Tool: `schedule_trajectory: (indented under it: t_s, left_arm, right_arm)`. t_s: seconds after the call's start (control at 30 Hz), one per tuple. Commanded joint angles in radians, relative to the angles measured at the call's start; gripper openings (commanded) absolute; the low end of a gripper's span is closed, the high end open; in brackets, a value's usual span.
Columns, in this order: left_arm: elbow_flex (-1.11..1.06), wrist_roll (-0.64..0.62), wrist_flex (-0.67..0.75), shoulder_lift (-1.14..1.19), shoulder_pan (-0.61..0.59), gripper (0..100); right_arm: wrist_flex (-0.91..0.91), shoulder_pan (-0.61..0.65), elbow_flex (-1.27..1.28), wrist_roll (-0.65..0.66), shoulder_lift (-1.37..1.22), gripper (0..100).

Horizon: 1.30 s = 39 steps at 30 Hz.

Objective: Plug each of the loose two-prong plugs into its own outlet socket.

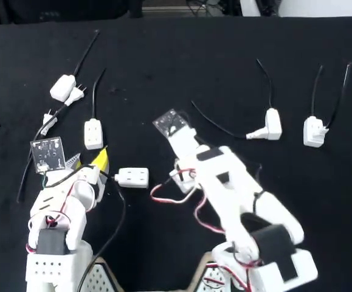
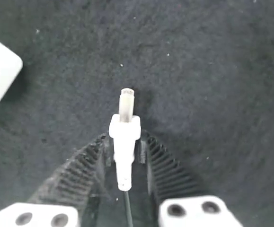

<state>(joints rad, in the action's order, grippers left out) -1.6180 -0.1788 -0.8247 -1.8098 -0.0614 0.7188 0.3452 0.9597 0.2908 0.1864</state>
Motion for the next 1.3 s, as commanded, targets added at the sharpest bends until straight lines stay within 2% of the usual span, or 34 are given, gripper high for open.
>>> schedule_trajectory:
  t_s: [0.0,0.1,0.23,0.4,0.53,0.63,0.83,1.1,1.27]
  left_arm:
    - [0.025,0.002,0.005,-0.002,-0.005,21]
    - [0.021,0.002,0.008,-0.002,-0.004,21]
    - [0.024,0.002,0.006,-0.002,-0.001,21]
    - [0.028,0.002,0.011,-0.002,0.002,21]
    - [0.033,-0.005,0.012,-0.002,0.001,21]
    - [0.059,-0.041,0.008,-0.002,-0.005,21]
    - [0.074,-0.041,0.005,-0.002,-0.005,21]
    - [0.068,-0.041,0.006,-0.002,0.002,21]
    - [0.068,-0.041,0.008,-0.002,0.002,21]
  right_arm:
    - [0.021,0.012,-0.062,0.011,-0.027,0.9]
    - [0.040,0.011,-0.058,0.011,0.022,1.1]
    - [0.163,0.028,-0.070,0.011,0.176,1.0]
    - [0.218,0.163,-0.061,0.003,0.386,1.0]
    - [0.153,0.328,-0.051,0.002,0.414,1.0]
    - [0.072,0.394,-0.051,-0.040,0.380,1.0]
    - [-0.063,0.443,-0.050,-0.166,0.286,1.0]
    - [-0.084,0.454,-0.007,-0.173,0.320,1.0]
    - [-0.201,0.502,0.113,-0.170,0.406,1.0]
